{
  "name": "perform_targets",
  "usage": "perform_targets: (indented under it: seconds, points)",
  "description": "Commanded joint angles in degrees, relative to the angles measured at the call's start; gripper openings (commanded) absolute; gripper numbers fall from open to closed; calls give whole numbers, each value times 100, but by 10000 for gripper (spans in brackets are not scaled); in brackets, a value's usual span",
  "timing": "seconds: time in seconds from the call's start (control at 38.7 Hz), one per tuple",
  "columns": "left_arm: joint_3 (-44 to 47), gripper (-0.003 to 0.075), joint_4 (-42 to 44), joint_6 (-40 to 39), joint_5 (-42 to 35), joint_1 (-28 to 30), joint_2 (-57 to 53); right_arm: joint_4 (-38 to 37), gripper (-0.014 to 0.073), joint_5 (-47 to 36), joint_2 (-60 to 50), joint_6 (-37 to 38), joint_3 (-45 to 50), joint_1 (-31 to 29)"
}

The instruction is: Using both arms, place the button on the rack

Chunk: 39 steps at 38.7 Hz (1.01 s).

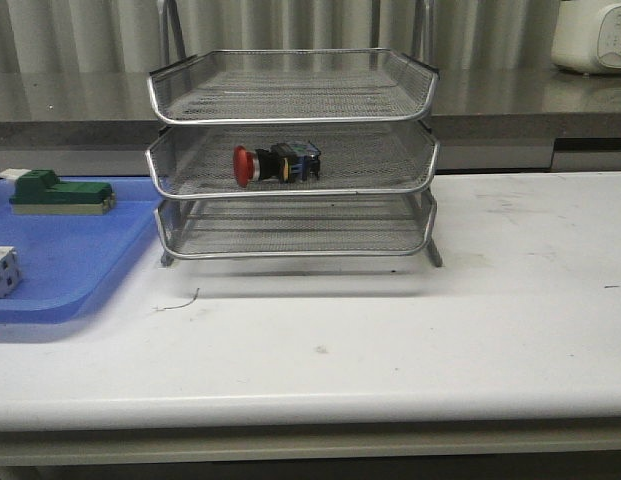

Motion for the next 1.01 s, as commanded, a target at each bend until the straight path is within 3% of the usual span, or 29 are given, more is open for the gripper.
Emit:
perform_targets:
  seconds: [0.0, 0.23, 0.36, 0.98]
  points:
    - [169, -19, 10, -87, -979, 306, -135, -26, -61, -478, 51, -16, -143, -24]
    - [808, -19, -260, -87, -1858, 567, -135, -26, -61, -478, 51, -16, -143, -24]
    - [791, -19, -260, -87, -1567, 556, -135, -26, -61, -478, 51, -16, -143, -24]
    - [791, -19, -260, -87, -1567, 556, -135, -26, -61, -478, 51, -16, -143, -24]
